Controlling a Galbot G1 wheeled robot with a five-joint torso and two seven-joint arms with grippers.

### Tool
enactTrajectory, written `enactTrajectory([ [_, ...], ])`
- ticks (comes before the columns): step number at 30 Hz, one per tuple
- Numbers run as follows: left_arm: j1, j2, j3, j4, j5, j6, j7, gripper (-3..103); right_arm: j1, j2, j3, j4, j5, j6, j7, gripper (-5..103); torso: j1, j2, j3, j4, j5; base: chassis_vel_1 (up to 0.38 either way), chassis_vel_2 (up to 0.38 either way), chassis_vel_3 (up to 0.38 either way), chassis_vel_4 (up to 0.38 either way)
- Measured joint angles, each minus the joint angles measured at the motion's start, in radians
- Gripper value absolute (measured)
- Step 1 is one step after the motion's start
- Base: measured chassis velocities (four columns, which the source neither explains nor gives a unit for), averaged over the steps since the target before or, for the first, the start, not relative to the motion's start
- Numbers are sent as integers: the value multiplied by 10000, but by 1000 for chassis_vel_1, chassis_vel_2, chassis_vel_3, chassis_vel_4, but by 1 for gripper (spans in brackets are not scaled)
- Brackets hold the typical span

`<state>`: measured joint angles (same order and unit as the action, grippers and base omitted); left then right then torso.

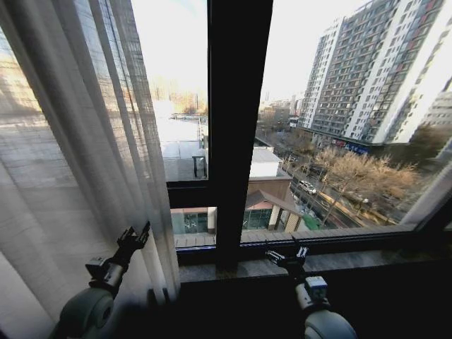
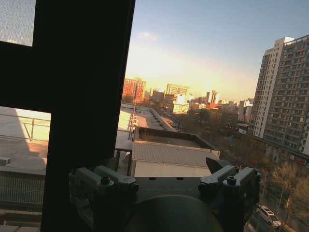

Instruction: Open the curtains by pulling them apart, changing their state from closed to fully open.

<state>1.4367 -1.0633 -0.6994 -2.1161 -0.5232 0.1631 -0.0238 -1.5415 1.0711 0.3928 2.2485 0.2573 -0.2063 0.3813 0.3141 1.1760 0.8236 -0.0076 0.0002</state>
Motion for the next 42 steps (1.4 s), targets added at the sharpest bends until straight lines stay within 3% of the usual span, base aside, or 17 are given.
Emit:
enactTrajectory([
  [1,29,-1,-18,-24,-5,1,0,28,-7,8,-10,26,0,-9,44,100,0,0,0,0,1,0,0,0,0],
  [3,139,-57,-78,-133,-7,1,0,12,-49,15,-18,71,-5,-26,83,100,-1,0,0,-1,1,0,0,0,0],
  [5,172,-81,-92,-165,-8,1,0,12,-59,14,-20,83,-10,-29,87,100,0,0,0,-1,0,0,0,0,0],
  [8,417,-214,-219,-407,4,3,-6,1,-81,-30,-35,146,-131,-76,78,100,0,0,-1,0,0,0,0,0,0],
  [28,1125,-615,-629,-1218,213,-20,-82,0,-28,-307,-251,257,-367,-191,61,100,-1,0,0,-1,2,21,19,-15,-20],
  [42,1433,-607,-789,-1531,258,-33,-273,0,-12,-304,-493,283,-372,-159,28,100,-1,0,-1,-1,1,245,232,-244,-238],
])
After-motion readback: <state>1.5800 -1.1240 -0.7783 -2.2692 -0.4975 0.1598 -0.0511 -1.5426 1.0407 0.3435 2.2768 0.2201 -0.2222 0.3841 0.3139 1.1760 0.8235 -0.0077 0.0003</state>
